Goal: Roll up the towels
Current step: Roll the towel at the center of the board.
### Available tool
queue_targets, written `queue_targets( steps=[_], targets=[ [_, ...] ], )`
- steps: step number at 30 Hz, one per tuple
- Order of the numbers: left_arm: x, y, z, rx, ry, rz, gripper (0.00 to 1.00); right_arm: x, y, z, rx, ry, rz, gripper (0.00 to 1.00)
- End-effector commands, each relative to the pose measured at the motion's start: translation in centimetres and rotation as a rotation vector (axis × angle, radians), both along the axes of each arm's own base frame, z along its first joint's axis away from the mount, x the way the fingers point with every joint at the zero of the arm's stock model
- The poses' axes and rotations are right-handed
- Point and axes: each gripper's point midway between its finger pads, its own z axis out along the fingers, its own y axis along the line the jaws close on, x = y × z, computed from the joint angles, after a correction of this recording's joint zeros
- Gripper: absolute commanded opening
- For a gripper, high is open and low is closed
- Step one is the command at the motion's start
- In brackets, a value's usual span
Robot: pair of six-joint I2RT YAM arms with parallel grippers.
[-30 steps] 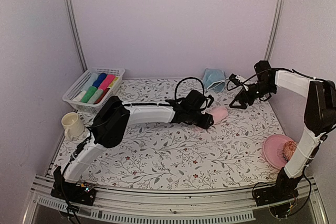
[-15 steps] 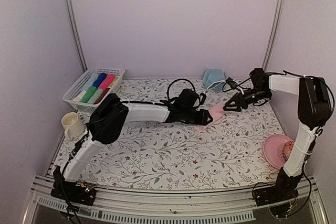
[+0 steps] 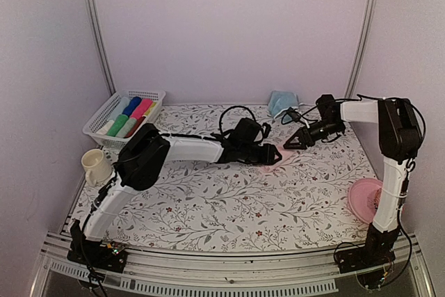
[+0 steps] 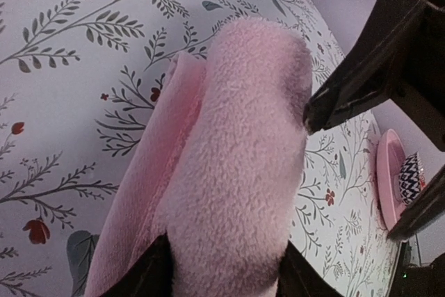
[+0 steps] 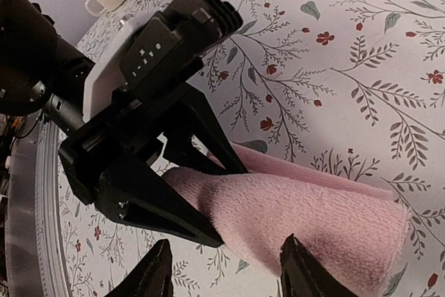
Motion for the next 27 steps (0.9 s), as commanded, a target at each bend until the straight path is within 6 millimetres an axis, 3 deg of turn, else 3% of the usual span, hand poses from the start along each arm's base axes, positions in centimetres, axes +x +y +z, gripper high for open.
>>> queue_targets(
  steps=[1,8,13,20,27],
  targets=[
    [-4.8,6.9,-13.7,0.328,0.284,0.044,0.5,0.9,0.6,-1.3,-0.032,0.021,-0.015,0.51],
    [-5.2,6.8,-12.9,0.302,0.289,0.052,0.52,0.7,0.4,-4.2,-0.056,0.103,-0.037,0.47],
    [-5.2,6.8,-11.3,0.287,0.269,0.055,0.54,0.6,0.1,-5.8,-0.083,0.132,-0.049,0.43],
    [-3.7,7.3,-6.2,0.272,0.143,0.086,0.56,0.0,0.2,-7.8,-0.122,0.162,-0.043,0.4],
    [-2.2,7.7,-1.7,0.262,0.034,0.096,0.58,-0.4,0.5,-8.3,-0.141,0.157,-0.028,0.4]
  ],
)
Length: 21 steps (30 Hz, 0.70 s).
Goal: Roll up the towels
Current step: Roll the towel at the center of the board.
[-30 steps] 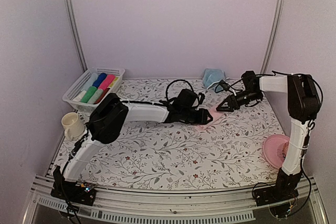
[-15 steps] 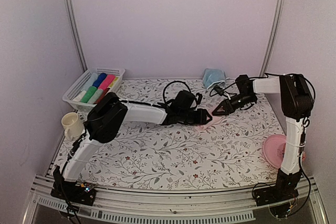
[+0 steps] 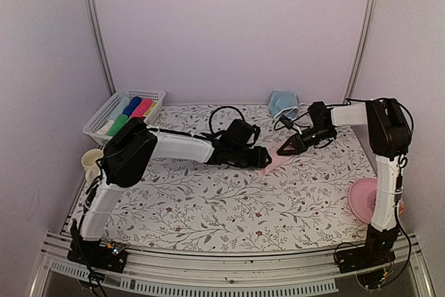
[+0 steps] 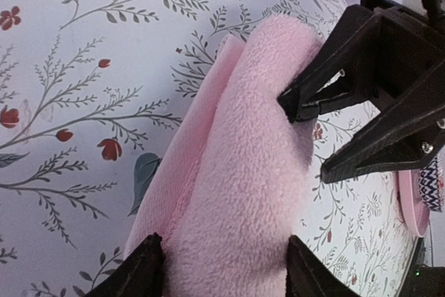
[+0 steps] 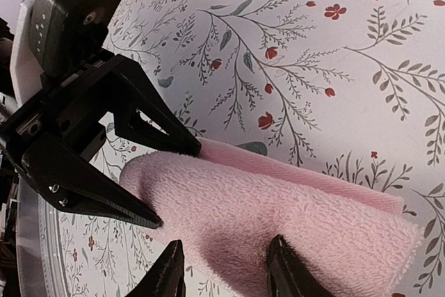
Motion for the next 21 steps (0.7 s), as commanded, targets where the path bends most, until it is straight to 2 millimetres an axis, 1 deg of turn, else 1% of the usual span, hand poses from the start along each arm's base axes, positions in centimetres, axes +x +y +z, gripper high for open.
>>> queue_targets(
  steps=[1,9,13,16,18,21],
  targets=[
    [-1.1,3.7,-2.2,0.179,0.046,0.015,0.58,-0.7,-1.1,-4.3,-0.128,0.062,-0.017,0.4],
    [0.3,4.4,-0.2,0.131,0.045,0.014,0.61,-1.1,-0.9,-4.5,-0.152,0.045,0.003,0.39],
    [1.4,4.7,1.8,0.11,0.006,0.014,0.62,-1.2,-0.8,-4.7,-0.161,0.039,0.008,0.39],
    [1.9,4.5,3.1,0.086,-0.009,-0.005,0.62,-1.2,-0.8,-4.7,-0.164,0.035,0.008,0.39],
    [1.9,4.1,3.8,0.067,-0.024,-0.026,0.62,-1.2,-0.9,-4.8,-0.168,0.034,0.007,0.39],
    [1.1,3.3,3.9,0.027,-0.007,-0.069,0.62,-1.2,-0.9,-4.8,-0.166,0.034,0.007,0.39]
  ],
)
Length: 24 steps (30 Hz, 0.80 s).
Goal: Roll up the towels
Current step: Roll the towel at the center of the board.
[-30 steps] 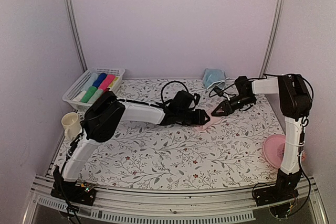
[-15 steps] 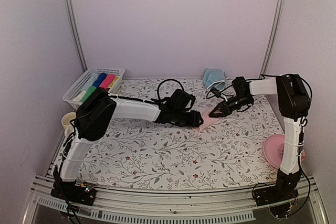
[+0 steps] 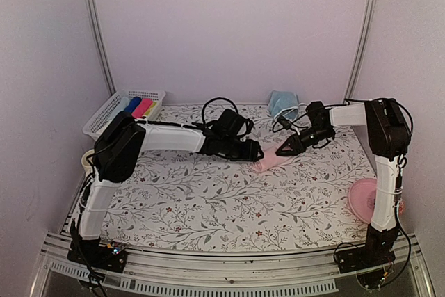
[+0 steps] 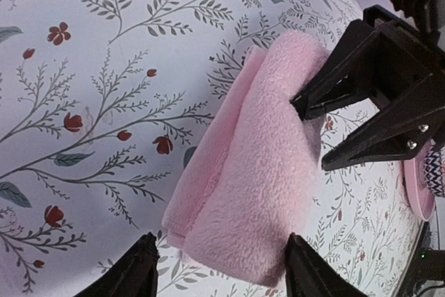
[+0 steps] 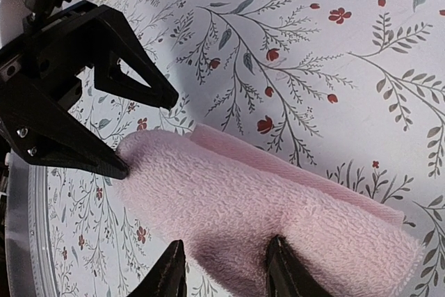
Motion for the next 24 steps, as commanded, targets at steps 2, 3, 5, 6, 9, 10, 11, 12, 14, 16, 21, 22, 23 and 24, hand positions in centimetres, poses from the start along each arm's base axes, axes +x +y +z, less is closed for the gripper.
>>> queue_targets(
  steps=[2,3,5,6,9,10,11,12,14,16,21,22,23,24],
  targets=[
    [-0.1,0.3,2.0,-0.05,-0.007,-0.036,0.62,-1.2,-1.5,-4.4,-0.14,0.071,-0.02,0.39],
    [0.0,0.5,2.3,-0.059,-0.017,-0.028,0.62,-1.2,-1.5,-4.3,-0.137,0.069,-0.019,0.39],
    [0.5,0.7,2.8,-0.067,-0.034,-0.016,0.63,-1.3,-1.4,-4.2,-0.13,0.068,-0.014,0.39],
    [0.7,0.7,3.1,-0.066,-0.034,-0.017,0.63,-1.3,-1.4,-4.1,-0.128,0.063,-0.012,0.38],
    [1.3,0.0,2.8,-0.065,-0.002,-0.044,0.63,-1.4,-1.4,-4.0,-0.126,0.059,-0.007,0.38],
    [1.4,-0.2,2.4,-0.071,0.023,-0.059,0.63,-1.4,-1.5,-4.1,-0.127,0.059,-0.007,0.38],
    [1.6,-0.5,1.7,-0.078,0.055,-0.072,0.63,-1.5,-1.5,-4.0,-0.128,0.057,-0.005,0.38],
    [1.8,-0.8,1.6,-0.092,0.073,-0.085,0.63,-1.5,-1.5,-4.0,-0.129,0.055,-0.004,0.38],
    [1.7,-1.2,0.7,-0.114,0.127,-0.124,0.64,-1.6,-1.5,-4.0,-0.13,0.052,-0.002,0.37],
    [1.8,-1.4,-0.3,-0.128,0.173,-0.152,0.64,-1.6,-1.5,-4.1,-0.13,0.05,0.0,0.37],
    [1.0,-1.9,-2.7,-0.148,0.276,-0.203,0.64,-1.7,-1.5,-4.1,-0.131,0.044,0.005,0.37],
    [0.8,-1.9,-3.2,-0.142,0.286,-0.206,0.64,-1.7,-1.5,-4.0,-0.132,0.041,0.006,0.37],
    [0.8,-1.8,-3.6,-0.137,0.294,-0.204,0.64,-1.6,-1.5,-4.0,-0.133,0.038,0.006,0.37],
    [0.8,-1.8,-3.9,-0.135,0.303,-0.207,0.64,-1.7,-1.5,-4.0,-0.134,0.038,0.007,0.37]
  ],
)
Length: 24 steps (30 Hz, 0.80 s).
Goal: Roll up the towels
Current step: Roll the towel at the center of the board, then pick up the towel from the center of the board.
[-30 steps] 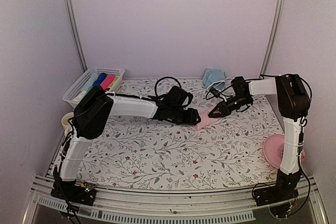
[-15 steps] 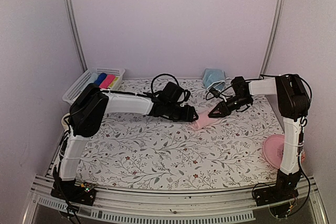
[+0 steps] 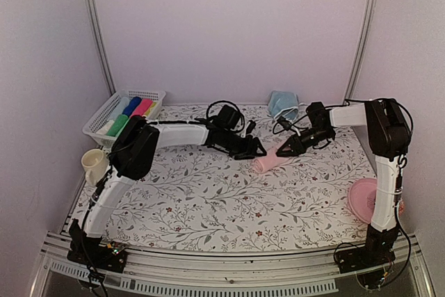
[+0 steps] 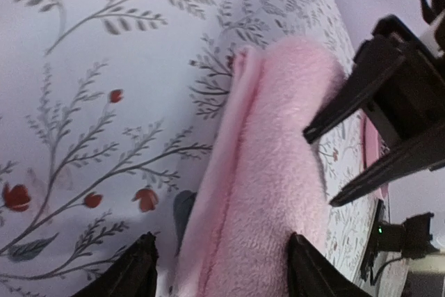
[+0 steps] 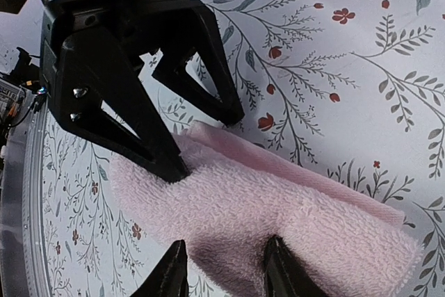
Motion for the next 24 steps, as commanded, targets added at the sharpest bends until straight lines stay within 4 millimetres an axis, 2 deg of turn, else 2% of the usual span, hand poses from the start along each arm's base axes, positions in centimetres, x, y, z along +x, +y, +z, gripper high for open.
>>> queue_targets(
  steps=[1,4,15,16,17,18,24],
  targets=[
    [-1.7,0.2,-2.3,0.014,0.114,-0.056,0.65,-1.6,-1.4,-3.8,-0.133,0.061,-0.013,0.37],
    [-2.1,0.3,-3.1,0.019,0.148,-0.071,0.7,-1.7,-1.4,-3.7,-0.134,0.051,-0.007,0.37],
    [-5.9,-0.9,-5.3,-0.01,0.288,-0.174,0.71,-1.8,-1.5,-3.6,-0.153,0.019,0.003,0.37],
    [-6.1,-1.0,-5.5,-0.012,0.297,-0.18,0.78,-1.9,-1.5,-3.6,-0.155,0.019,0.005,0.37],
    [-6.4,-1.1,-5.5,-0.016,0.303,-0.19,0.93,-1.9,-1.4,-3.6,-0.156,0.017,0.006,0.37],
    [-6.6,-1.3,-5.6,-0.019,0.308,-0.197,0.97,-1.9,-1.4,-3.6,-0.157,0.011,0.008,0.37],
    [-7.6,-2.0,-6.4,-0.028,0.344,-0.22,0.96,-2.2,-1.1,-3.6,-0.165,0.003,0.02,0.37]
  ],
)
